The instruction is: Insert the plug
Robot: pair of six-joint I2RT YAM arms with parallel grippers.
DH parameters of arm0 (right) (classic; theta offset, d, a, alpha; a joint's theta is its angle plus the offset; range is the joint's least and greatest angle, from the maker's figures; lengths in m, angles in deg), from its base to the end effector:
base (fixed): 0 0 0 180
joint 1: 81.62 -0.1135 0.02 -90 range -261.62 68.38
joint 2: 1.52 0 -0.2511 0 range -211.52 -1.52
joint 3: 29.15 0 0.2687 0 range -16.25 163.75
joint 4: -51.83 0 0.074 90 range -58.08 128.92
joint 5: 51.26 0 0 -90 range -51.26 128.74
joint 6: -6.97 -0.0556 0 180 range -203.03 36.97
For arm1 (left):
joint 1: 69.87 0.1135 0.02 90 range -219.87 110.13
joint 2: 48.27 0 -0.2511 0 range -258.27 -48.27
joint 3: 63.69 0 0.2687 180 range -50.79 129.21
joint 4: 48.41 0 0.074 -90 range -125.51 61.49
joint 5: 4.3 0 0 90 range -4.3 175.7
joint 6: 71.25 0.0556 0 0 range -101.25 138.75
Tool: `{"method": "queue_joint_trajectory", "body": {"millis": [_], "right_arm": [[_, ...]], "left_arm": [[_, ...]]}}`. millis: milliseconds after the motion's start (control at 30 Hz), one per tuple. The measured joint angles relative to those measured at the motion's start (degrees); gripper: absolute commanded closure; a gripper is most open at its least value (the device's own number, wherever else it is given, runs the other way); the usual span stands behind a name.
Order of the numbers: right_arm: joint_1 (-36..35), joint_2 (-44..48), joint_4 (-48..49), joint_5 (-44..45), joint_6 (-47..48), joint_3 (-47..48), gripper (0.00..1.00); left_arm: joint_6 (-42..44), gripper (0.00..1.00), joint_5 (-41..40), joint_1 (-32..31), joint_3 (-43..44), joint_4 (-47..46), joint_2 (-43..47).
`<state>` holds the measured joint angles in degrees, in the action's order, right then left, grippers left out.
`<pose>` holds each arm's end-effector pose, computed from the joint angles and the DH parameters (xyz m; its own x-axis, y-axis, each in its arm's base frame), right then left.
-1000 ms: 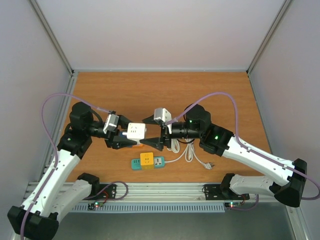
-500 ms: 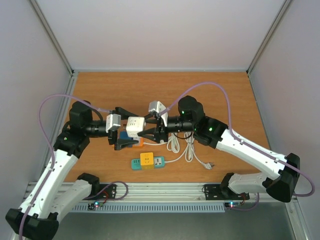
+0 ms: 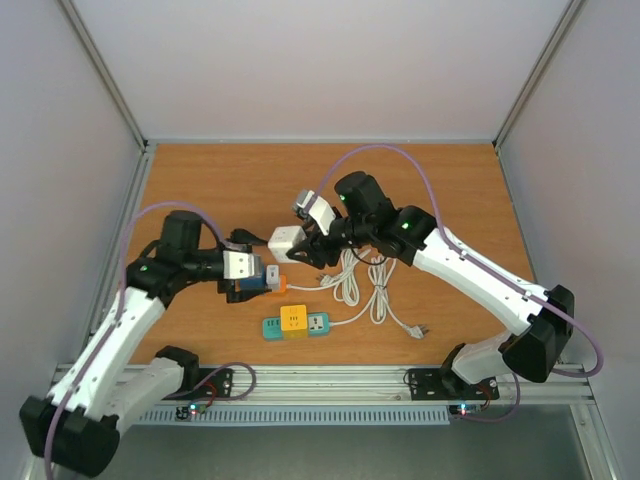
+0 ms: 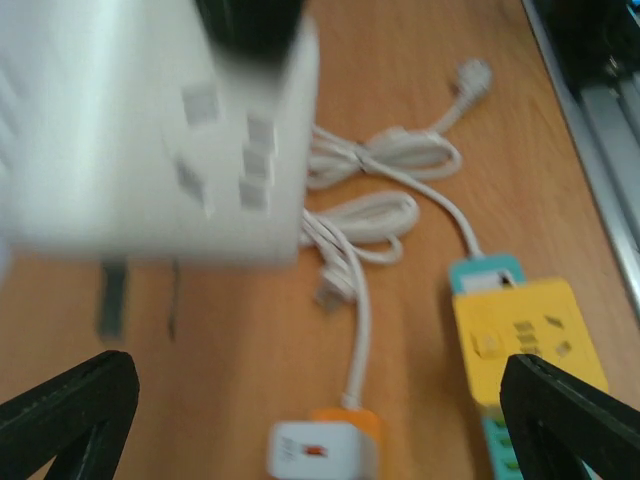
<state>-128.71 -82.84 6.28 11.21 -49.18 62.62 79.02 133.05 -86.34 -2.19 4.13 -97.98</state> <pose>0.2176 0.2718 0.3396 0.1801 -0.5318 -0.8275 -0.9713 0.0368 -0.2350 0.1852 -0.0974 0.2870 0.3204 0.5188 -0.7926 0.9038 0.0832 0.4198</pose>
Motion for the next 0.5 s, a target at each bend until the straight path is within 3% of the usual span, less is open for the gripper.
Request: {"method": "queue_joint_trajectory", "body": {"millis": [200, 500], "right_arm": [[-0.5, 0.0, -9.9, 7.6, 2.6, 0.3, 0.99], [-9.5, -0.1, -24.5, 24.8, 3.7, 0.9, 0.99]], "left_arm": [[3.6, 0.00, 0.7, -0.8, -9.3, 4.0, -5.8], [-1.1, 0.00, -1.2, -10.9, -14.4, -0.8, -6.4]]}}
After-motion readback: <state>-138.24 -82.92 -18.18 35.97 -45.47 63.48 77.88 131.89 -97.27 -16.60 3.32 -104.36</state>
